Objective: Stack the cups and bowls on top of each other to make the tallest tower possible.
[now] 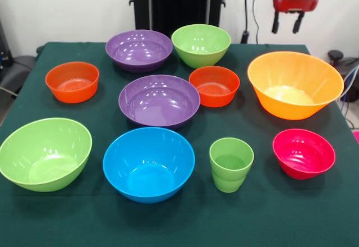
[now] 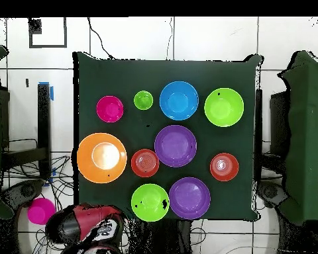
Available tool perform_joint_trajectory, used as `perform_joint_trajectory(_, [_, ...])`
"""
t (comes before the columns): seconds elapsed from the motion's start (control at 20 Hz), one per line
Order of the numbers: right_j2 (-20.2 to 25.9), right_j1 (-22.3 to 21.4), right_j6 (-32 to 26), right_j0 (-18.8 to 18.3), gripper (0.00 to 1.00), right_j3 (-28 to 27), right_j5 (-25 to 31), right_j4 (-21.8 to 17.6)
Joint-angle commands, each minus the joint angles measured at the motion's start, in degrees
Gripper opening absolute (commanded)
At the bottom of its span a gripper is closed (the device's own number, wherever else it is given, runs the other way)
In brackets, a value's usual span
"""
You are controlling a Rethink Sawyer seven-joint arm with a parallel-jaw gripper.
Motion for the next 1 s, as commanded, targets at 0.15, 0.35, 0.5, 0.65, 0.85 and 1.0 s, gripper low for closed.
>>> perform_joint_trajectory(0.15, [5.3,2.2,8.1,1.0,1.0,-12.0,10.6,4.9])
perform_joint_trajectory(0.35, [3.8,2.1,7.2,1.8,1.0,-15.7,15.6,4.6])
perform_joint_trajectory(0.5, [4.5,1.4,5.4,1.5,1.0,-17.9,19.0,3.3])
perform_joint_trajectory(0.65, [4.4,-0.1,5.3,1.8,1.0,-19.5,23.7,2.7])
perform_joint_trajectory(0.85, [4.9,-0.1,4.5,1.2,1.0,-20.9,26.2,1.9])
perform_joint_trajectory(1.0, [4.4,-1.3,4.4,1.0,1.0,-19.3,27.2,1.1])
